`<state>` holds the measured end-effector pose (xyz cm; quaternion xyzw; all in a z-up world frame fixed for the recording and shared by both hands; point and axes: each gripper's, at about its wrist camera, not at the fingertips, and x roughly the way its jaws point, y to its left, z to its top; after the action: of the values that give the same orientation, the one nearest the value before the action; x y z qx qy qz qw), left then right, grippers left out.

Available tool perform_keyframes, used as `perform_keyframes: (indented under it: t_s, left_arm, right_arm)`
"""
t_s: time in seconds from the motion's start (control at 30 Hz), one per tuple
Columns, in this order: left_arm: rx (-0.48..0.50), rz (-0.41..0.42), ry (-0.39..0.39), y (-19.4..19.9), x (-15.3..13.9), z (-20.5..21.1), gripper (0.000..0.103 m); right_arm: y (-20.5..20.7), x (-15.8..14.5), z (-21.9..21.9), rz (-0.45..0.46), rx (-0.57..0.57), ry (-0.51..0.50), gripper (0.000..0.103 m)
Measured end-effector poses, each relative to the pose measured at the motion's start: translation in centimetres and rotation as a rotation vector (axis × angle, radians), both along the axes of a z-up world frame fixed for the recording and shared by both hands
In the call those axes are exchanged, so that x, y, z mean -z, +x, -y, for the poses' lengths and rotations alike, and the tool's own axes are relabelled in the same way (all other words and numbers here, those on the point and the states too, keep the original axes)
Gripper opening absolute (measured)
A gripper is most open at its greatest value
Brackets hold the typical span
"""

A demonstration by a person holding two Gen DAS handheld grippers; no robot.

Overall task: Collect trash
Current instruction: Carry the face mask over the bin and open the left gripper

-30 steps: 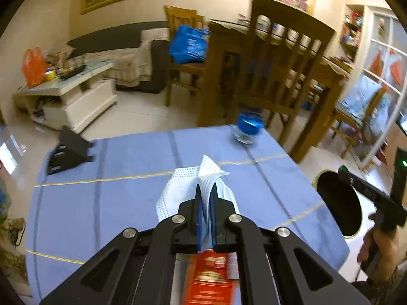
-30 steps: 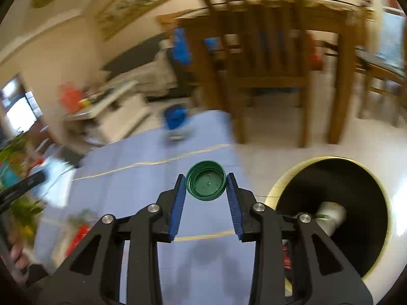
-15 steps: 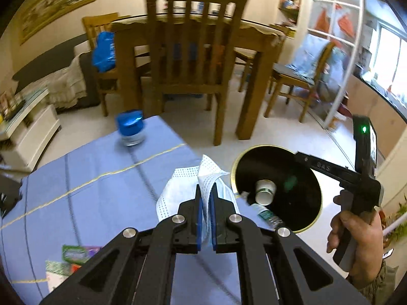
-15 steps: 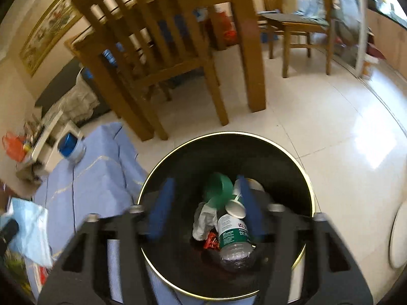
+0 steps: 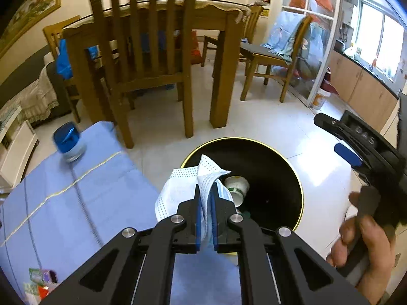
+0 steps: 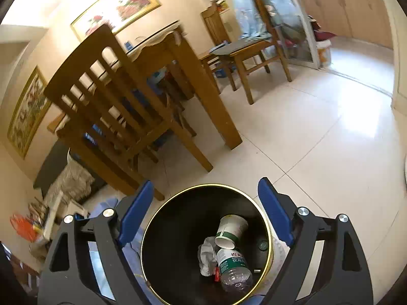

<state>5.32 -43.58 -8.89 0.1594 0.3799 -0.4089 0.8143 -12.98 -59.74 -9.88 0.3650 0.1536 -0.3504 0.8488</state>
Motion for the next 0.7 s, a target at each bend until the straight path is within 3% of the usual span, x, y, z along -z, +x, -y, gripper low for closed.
perform_keyframes:
  t_s: [0.13,0.2,0.47,0.53,0.6,0.67,0.7]
  left_arm:
    - [0.02,0.004,0.013,-0.6,0.6,2.3,0.02]
    - [0.023,0.025,0.024,-0.8,0.7,3.0,0.038]
    - [0.024,0.011,0.027,-0.8,1.2,1.6,0.041]
    - [0.008,0.004,0.016,-0.8,1.0,0.0,0.053]
    - [-0.022,0.023,0.0,-1.0,0.6,-1.9,0.078]
    - [-0.062,0.046,-0.015,-1.2,0.2,-4.3,0.094]
    - [-0.083,0.055,-0.021,-1.3,0.2,-6.0,0.096]
  right_arm:
    - [-0.6,0.0,0.4,0.007,0.012,0.014,0.083]
    - [-0.6,0.0,0.4,0.007,0.013,0.013,0.083]
    - [-0.1,-0.2,-0.3,-0.016,-0.01,-0.016,0.083]
    - [0.6,-0.4,-0.8,-0.03,-0.023,-0.03,0.083]
    - [1.4,-0.5,-1.4,-0.041,-0.038,-0.042,0.084]
    - [2.3,-0.7,-2.0,-0.059,-0.059,-0.054,0.085]
    - [2.9,-0.7,-2.4,-0.072,-0.077,-0.063,0.085]
